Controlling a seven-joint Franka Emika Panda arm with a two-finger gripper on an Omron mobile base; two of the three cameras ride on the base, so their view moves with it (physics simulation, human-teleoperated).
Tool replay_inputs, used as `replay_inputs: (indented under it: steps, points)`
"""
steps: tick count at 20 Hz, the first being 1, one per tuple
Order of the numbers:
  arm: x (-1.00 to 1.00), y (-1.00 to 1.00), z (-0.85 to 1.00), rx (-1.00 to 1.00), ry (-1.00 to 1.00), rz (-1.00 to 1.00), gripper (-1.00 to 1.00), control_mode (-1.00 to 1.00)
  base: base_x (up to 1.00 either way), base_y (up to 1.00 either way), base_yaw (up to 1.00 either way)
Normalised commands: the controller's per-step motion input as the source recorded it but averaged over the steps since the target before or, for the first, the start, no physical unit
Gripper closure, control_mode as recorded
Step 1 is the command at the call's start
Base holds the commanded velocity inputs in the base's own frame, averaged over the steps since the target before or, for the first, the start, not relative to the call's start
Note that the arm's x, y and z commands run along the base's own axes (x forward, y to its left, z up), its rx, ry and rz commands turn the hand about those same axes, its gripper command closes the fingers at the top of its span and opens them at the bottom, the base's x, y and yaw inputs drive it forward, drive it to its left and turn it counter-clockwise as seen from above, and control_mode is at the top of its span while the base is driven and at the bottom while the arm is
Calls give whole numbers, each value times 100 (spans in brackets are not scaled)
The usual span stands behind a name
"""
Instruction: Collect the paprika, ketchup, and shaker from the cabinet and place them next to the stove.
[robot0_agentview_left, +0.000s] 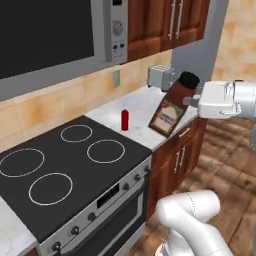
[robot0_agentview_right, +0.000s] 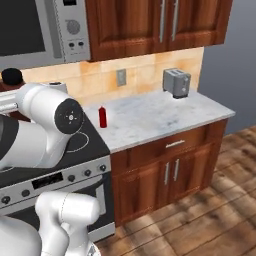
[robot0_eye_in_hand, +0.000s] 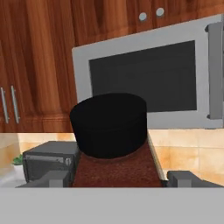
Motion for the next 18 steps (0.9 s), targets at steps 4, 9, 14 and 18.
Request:
replay_inputs:
  steps: [4, 9, 14, 18]
  points:
    - [0, 0, 0, 0, 0, 0, 100, 100, 33, -53, 45]
    - [0, 0, 0, 0, 0, 0, 100, 100, 29, -53, 45]
    - [0, 0, 0, 0, 0, 0, 100, 100, 27, -52, 45]
    - [0, 0, 0, 0, 0, 0, 100, 100, 26, -48, 45]
